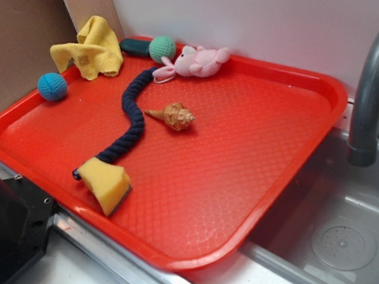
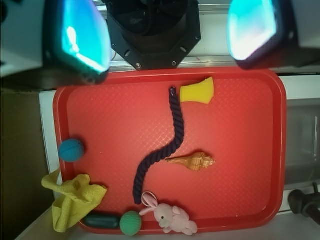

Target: Grab the green sponge.

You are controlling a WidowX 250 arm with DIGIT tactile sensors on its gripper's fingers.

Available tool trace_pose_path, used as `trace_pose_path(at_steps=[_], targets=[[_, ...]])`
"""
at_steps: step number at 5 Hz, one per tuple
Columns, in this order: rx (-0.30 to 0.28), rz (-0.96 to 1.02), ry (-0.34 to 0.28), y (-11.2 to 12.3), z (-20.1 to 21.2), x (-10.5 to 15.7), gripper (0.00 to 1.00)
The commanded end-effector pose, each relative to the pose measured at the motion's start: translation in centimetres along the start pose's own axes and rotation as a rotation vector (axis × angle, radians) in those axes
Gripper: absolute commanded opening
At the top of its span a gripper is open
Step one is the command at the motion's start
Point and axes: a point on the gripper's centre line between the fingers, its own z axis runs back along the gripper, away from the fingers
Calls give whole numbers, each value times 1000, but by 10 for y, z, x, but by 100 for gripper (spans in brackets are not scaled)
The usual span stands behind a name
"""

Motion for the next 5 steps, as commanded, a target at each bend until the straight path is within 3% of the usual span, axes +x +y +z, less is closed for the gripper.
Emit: trace_pose_path(at_steps=[1, 2, 3, 4, 5], targets=[[0, 0, 0, 0, 0, 0, 100], [-66, 264, 47, 6, -50, 1, 100], [-112, 461, -17, -9, -73, 11, 100], [-63, 654, -3, -21, -96, 13, 100], [-22, 727, 53, -35, -118, 11, 100]])
